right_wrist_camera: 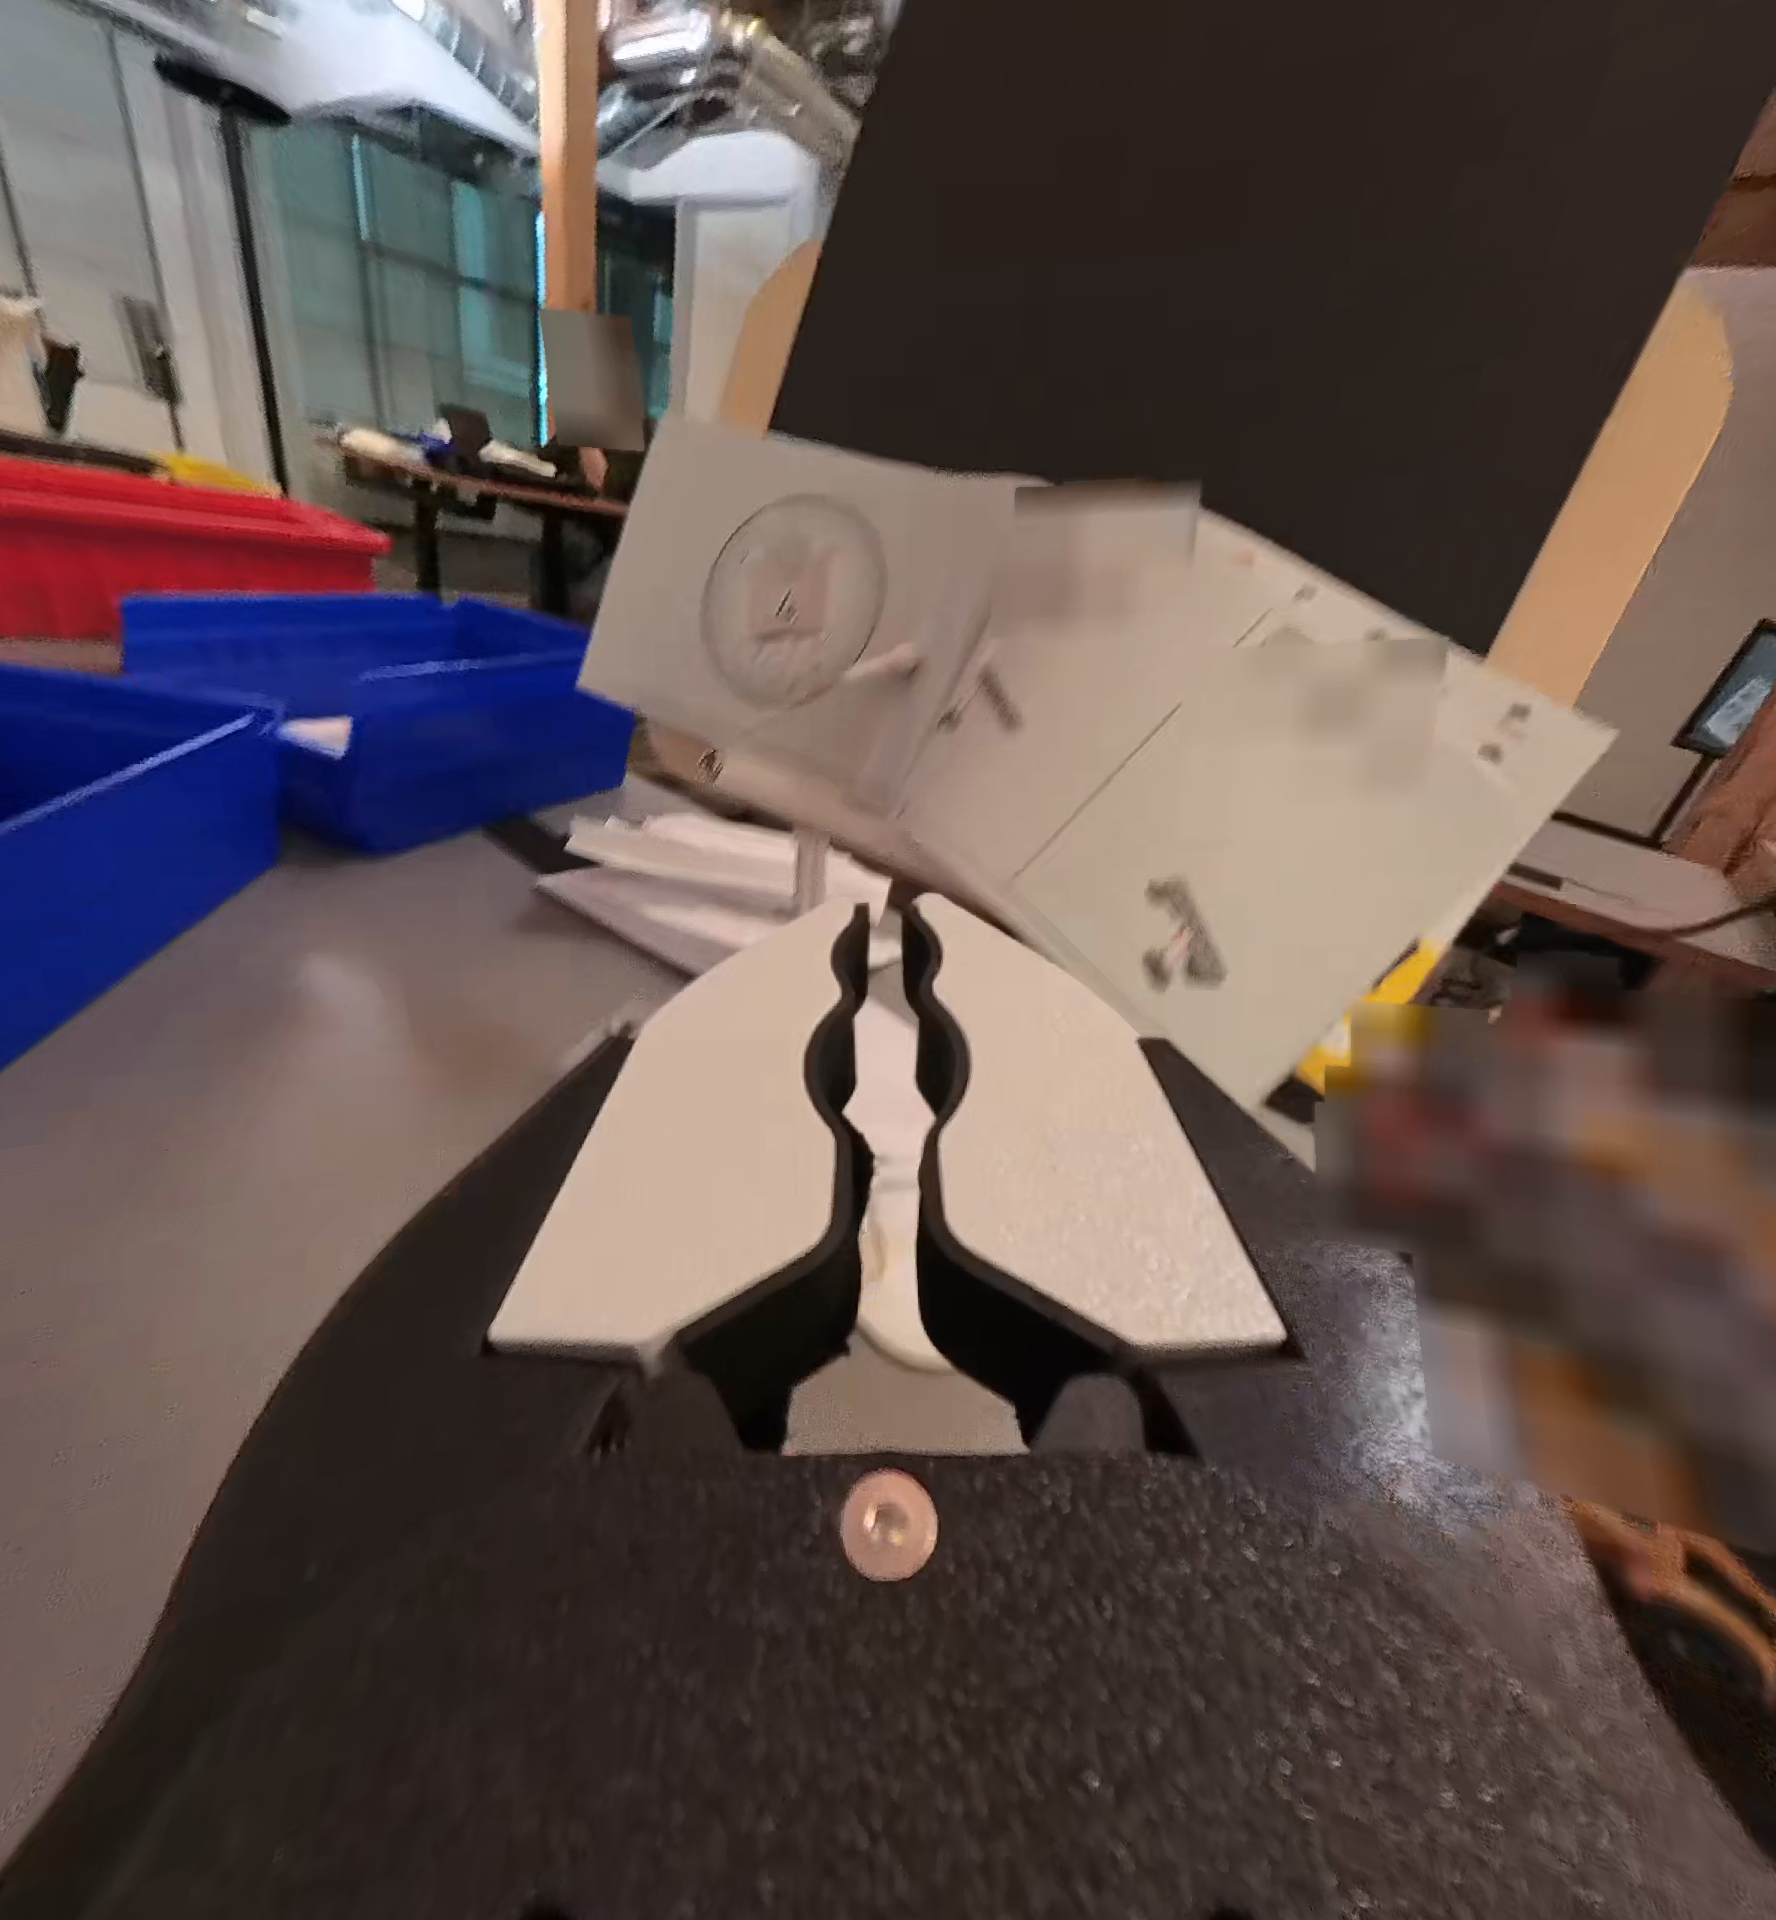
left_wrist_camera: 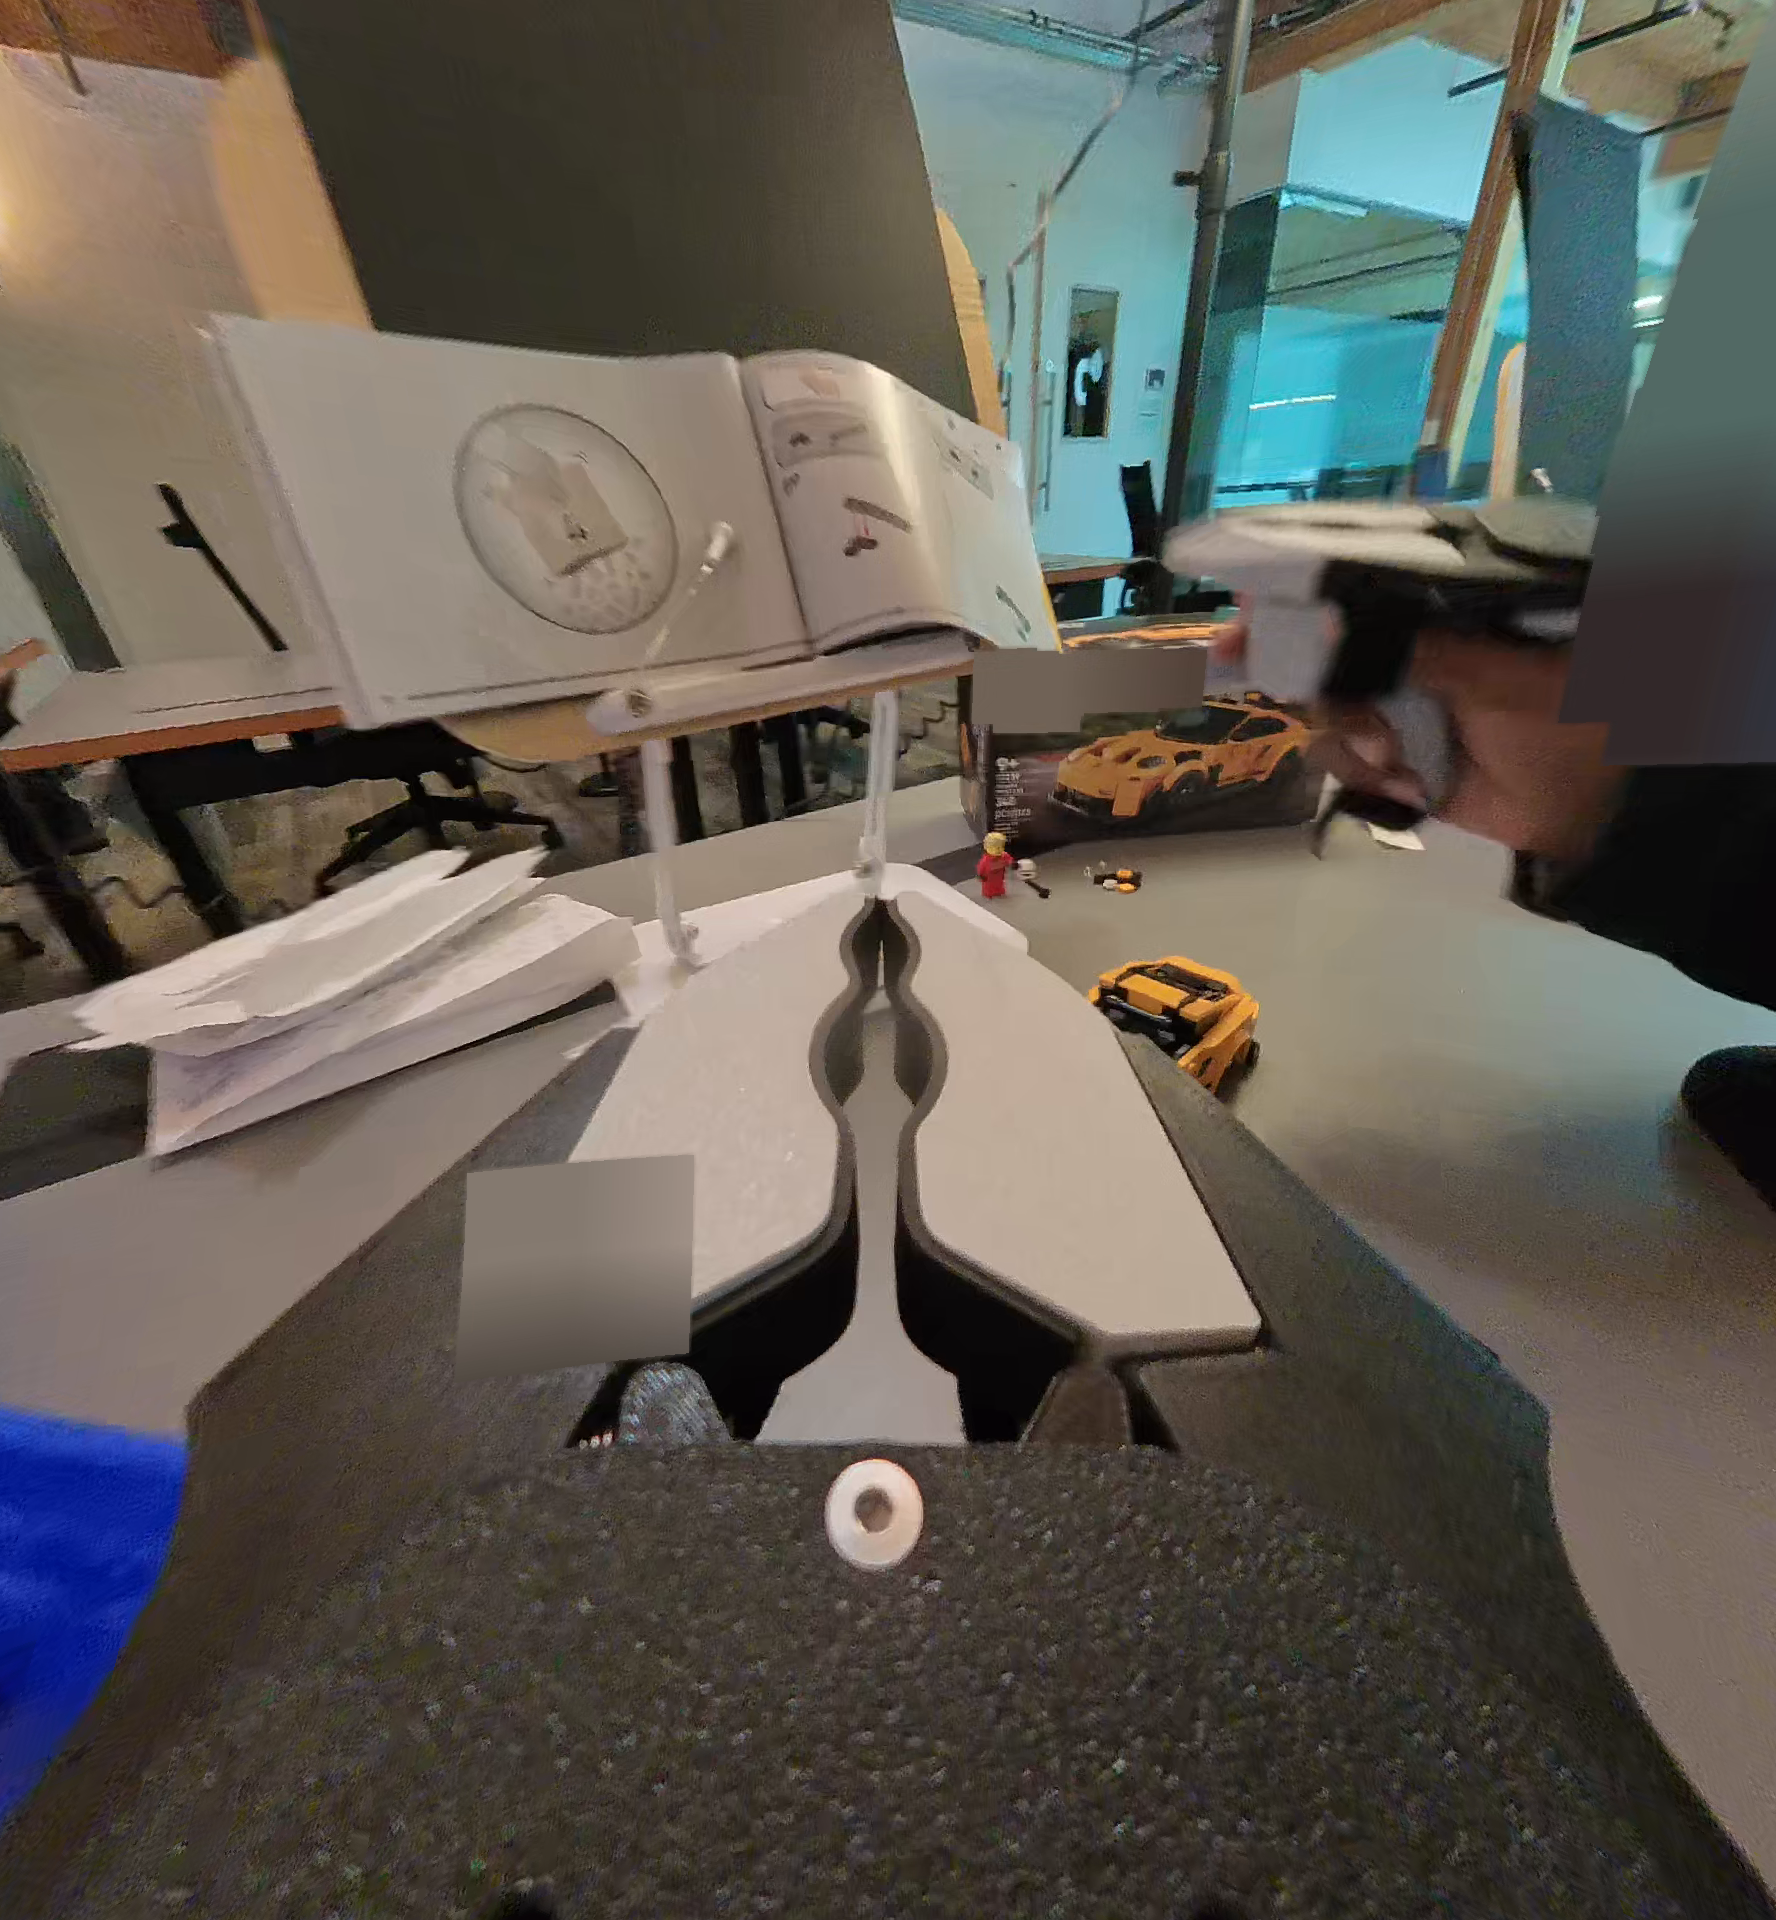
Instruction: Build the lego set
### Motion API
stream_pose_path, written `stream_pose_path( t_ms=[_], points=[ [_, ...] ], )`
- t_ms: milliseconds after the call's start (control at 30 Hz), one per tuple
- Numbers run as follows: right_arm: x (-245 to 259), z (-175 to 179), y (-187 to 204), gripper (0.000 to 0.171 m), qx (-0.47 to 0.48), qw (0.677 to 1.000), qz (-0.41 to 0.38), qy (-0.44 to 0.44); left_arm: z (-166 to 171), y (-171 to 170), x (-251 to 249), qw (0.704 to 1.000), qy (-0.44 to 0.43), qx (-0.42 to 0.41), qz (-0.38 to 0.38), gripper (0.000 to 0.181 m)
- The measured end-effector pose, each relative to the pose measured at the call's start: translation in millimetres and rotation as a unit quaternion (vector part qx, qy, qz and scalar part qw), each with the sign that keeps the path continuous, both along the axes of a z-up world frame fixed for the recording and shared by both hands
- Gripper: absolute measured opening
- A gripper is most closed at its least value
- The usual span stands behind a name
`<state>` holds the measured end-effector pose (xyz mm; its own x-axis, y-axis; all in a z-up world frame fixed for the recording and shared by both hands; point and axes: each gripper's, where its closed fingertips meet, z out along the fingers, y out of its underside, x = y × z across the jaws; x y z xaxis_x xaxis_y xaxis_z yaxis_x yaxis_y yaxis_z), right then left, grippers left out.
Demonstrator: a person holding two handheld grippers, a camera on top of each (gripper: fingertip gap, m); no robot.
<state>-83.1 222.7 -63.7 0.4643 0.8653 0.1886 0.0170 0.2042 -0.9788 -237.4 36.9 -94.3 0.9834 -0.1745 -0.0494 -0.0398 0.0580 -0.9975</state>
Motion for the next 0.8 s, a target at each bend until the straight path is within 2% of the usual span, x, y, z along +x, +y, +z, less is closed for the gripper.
stream_pose_path(
  t_ms=[167, 267, 400, 467, 600, 800],
  points=[
    [44, -44, -36, 0.006, -0.033, 0.999, 0.011, -0.029, 27, -54, -96, 0.986, 0.090, -0.080, 0.116, 0.000],
    [61, -52, -45, 0.007, -0.053, 0.998, -0.002, -0.015, 12, -78, -157, 0.959, 0.123, -0.214, 0.142, 0.000],
    [68, -59, -48, 0.008, -0.055, 0.998, -0.013, -0.010, -48, -99, -191, 0.895, 0.133, -0.420, 0.066, 0.005],
    [68, -62, -47, 0.008, -0.050, 0.998, -0.015, -0.018, -76, -106, -196, 0.857, 0.153, -0.491, 0.030, 0.008],
    [67, -71, -45, 0.008, -0.053, 0.998, -0.016, -0.033, -115, -110, -191, 0.805, 0.177, -0.566, -0.034, 0.010],
    [66, -81, -44, 0.008, -0.053, 0.997, -0.018, -0.050, -151, -126, -188, 0.725, 0.219, -0.646, -0.091, 0.013]
  ],
)
